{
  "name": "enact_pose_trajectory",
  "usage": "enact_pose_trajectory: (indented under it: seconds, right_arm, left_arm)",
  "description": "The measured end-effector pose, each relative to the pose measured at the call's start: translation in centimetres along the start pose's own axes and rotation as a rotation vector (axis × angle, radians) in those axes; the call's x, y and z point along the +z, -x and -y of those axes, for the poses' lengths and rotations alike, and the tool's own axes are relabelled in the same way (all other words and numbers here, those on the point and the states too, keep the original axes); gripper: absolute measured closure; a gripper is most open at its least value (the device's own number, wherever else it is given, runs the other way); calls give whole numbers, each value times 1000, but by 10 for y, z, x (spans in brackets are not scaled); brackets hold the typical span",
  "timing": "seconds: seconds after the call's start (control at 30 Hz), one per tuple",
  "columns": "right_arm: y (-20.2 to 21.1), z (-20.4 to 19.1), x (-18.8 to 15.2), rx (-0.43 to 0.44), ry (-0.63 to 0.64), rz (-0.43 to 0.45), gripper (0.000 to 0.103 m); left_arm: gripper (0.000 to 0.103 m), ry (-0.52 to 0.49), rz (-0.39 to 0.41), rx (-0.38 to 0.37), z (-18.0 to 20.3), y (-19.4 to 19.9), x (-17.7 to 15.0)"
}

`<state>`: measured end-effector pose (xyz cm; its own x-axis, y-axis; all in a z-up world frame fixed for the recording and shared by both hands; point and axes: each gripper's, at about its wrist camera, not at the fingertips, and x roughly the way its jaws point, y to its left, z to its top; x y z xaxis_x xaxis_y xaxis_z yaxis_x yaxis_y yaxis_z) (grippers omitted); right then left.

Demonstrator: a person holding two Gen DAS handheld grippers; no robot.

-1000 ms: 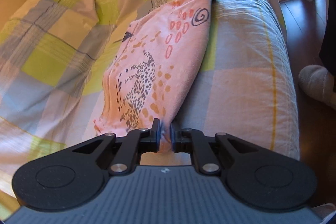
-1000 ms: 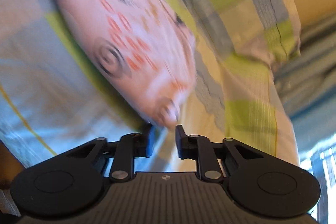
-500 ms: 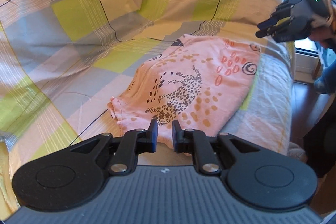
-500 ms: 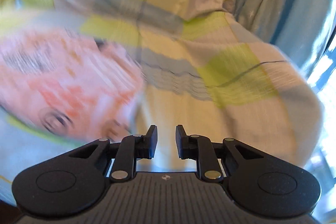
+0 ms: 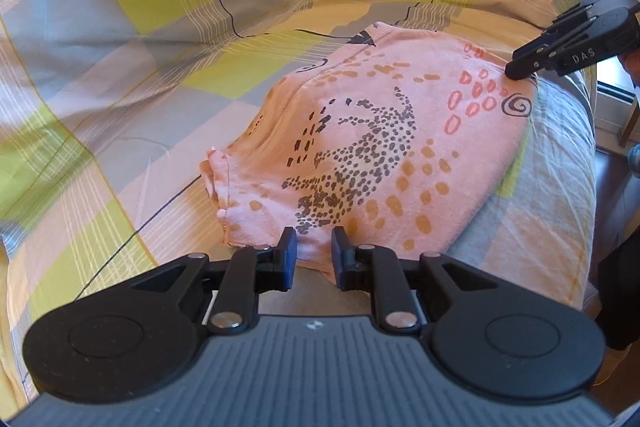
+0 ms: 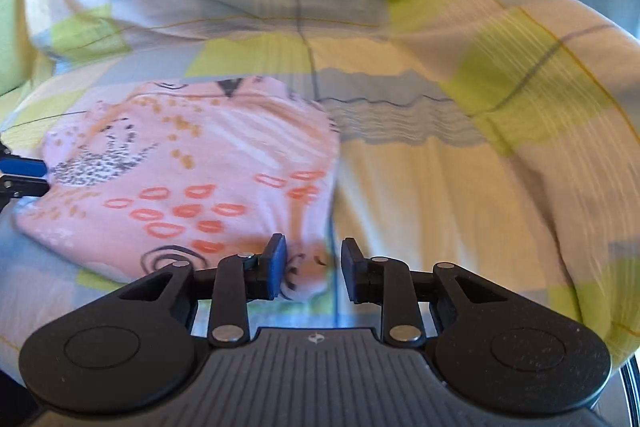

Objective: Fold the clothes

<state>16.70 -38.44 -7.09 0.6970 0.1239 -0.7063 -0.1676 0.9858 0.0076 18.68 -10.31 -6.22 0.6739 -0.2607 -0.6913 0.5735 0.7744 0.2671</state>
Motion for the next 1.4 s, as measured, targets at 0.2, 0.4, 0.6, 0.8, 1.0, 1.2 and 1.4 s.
enact_pose_trajectory:
  seconds: [0.2,0.4,0.6,0.8,1.0,1.2,1.4]
  right_arm:
    - [7,8,-4,-17,-64,-1,72]
    - [35,-16,-4,-23,68,136,73]
    - [38,-50,-9,80,268,155,69]
    - [33,-89,-22,120,539,126,67]
    - [15,-121,-53,-59,913,110,67]
    - [-1,-128,-62,-149,1057,142,67]
    - [-3,-119,-52,-150,1006,151,68]
  left_arm:
    - [87,-6,3,7,1,-1,0]
    - [87,-9,5,9,2,-1,-1]
    - [87,-20,3,15,4,-1,0]
    - [87,-49,6,38,5,3,1]
    - [87,-166,104,31,25,27,5]
    - [70,-390,116,-13,82,25,4]
    - [51,-594,132,94,128,9,-3]
